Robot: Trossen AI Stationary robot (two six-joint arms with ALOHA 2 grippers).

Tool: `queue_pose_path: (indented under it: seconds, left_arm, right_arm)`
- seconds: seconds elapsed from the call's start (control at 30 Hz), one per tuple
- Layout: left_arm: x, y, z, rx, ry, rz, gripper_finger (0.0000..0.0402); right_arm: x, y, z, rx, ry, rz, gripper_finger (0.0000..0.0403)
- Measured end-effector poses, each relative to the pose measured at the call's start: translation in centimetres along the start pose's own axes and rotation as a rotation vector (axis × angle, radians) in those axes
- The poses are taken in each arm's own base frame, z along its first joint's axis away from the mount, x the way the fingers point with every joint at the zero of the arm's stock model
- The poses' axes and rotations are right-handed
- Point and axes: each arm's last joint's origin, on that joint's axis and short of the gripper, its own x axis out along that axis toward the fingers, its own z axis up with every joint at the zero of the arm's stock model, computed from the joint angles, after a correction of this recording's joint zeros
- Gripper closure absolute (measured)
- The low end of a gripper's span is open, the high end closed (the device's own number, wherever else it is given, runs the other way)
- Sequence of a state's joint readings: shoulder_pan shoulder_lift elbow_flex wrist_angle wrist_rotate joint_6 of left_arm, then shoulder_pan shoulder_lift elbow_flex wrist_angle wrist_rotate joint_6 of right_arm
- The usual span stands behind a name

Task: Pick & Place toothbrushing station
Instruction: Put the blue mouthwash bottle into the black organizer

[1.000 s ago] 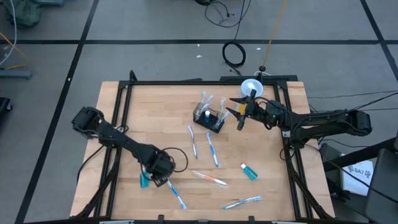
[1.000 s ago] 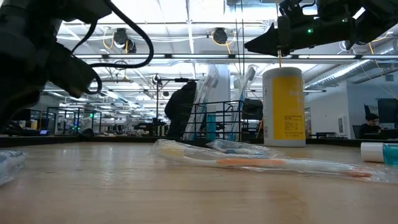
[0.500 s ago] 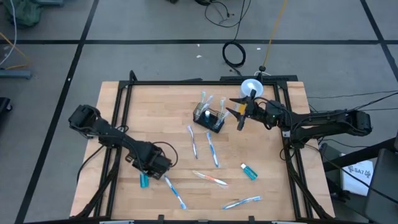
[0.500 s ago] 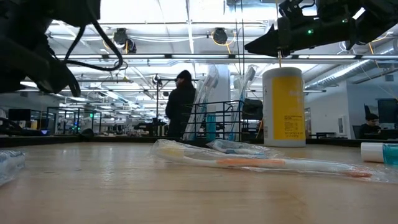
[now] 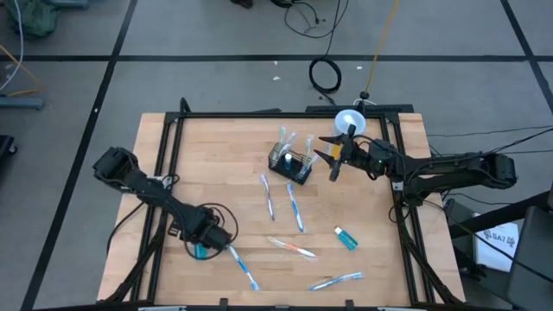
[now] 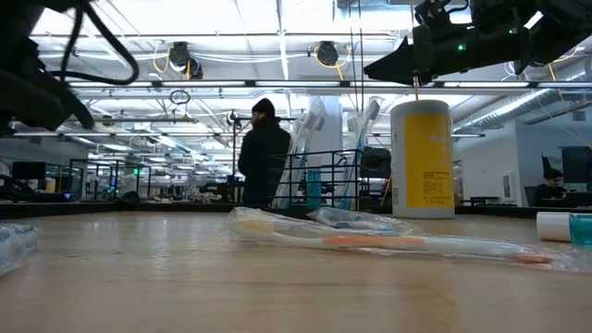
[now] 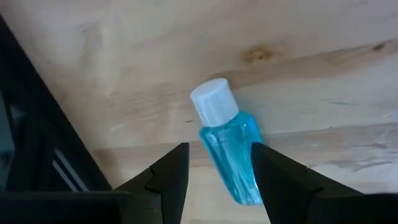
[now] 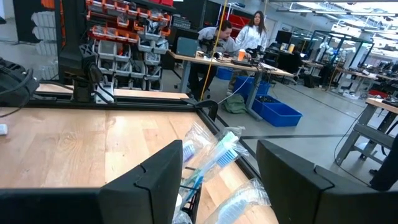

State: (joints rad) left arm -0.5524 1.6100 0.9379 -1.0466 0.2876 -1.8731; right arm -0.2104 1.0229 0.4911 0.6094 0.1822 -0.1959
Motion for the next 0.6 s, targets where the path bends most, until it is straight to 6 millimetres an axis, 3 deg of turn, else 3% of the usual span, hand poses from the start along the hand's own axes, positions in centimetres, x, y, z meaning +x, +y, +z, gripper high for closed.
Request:
queue_pose_path:
  seconds: [0.27,0.6]
  left_arm:
    - [1.6,0.6,0.1,-0.071,-0.037,0.009,0.0222]
    - [3.2,0.4,0.6,-0.034,-0.022,-0.088,0.0222]
  right_arm:
    - [0.0,0.0,0.0,0.000,-0.001,0.000,0.0204]
    - [0.0,0.0,0.1,0.001,-0.007,-0.001,0.0204]
